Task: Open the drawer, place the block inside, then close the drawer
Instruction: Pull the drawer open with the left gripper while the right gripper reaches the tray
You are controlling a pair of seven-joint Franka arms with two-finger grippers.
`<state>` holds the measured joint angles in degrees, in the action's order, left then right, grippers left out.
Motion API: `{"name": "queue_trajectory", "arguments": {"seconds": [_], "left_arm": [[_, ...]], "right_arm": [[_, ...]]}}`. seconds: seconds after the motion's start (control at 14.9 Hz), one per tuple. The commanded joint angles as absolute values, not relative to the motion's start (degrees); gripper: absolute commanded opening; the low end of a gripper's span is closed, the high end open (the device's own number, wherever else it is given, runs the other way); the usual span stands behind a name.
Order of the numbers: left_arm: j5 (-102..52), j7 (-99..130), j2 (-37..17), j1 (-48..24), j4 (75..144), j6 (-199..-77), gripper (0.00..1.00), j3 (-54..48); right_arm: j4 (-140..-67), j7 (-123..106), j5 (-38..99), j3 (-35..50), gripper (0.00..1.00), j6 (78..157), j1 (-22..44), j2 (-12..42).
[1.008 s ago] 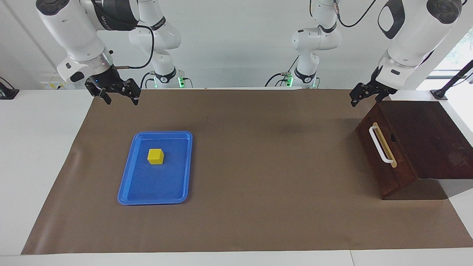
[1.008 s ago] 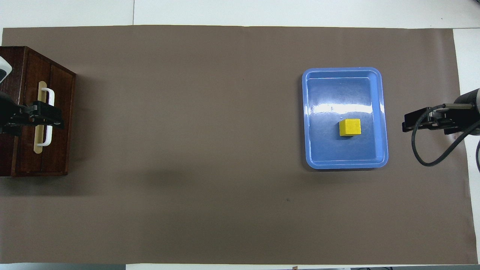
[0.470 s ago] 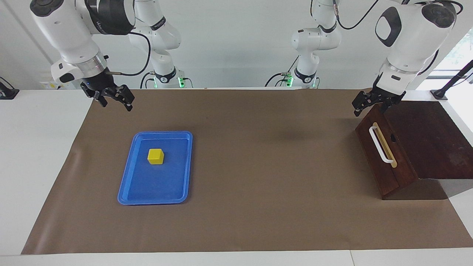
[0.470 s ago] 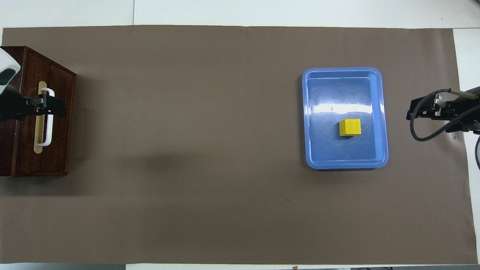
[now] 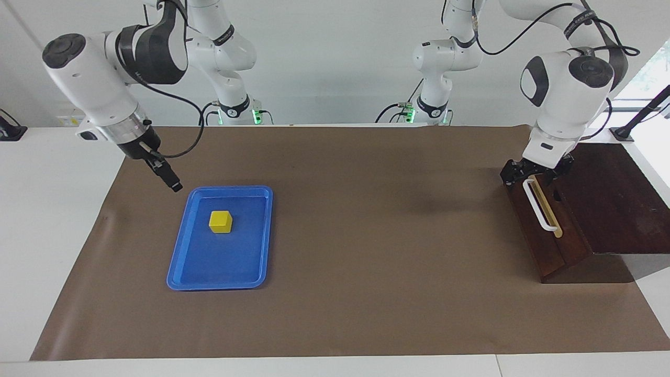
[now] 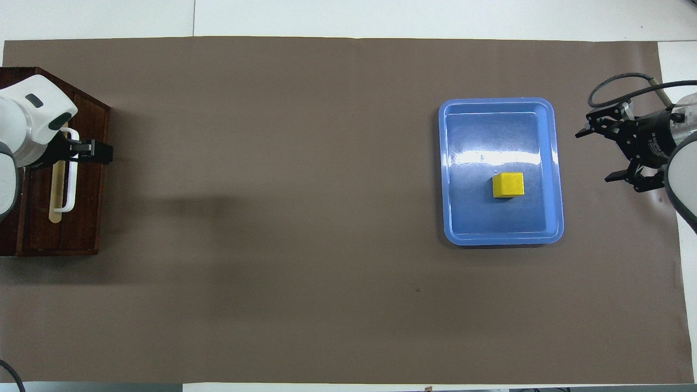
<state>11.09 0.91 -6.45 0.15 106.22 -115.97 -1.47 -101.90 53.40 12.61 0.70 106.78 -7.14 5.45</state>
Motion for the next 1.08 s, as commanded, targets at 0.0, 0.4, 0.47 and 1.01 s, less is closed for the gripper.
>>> {"name": "queue_trajectory", "arguments": {"seconds": [0.0, 0.4, 0.47, 1.01], "left_arm": [[14.7, -0.4, -8.8, 1.7, 107.9, -121.3, 1.00, -1.7], [18.6, -0.5, -9.9, 2.4, 112.4, -127.6, 1.00, -1.7], [18.6, -0.4, -10.4, 2.4, 112.4, -127.8, 1.00, -1.7], [18.5, 4.8, -10.7, -4.6, 111.7, -126.7, 1.00, -1.8]], "right_arm": [[-100.9, 65.4, 24.2, 0.7, 0.96, 107.7, -10.5, 8.3], [-103.5, 67.5, 32.6, 0.6, 0.96, 107.0, -13.0, 10.7], [-105.4, 67.3, 33.0, 0.7, 0.97, 106.8, -13.4, 11.1], [-109.9, 56.1, 39.3, 0.7, 0.98, 104.7, -16.4, 17.2]]}}
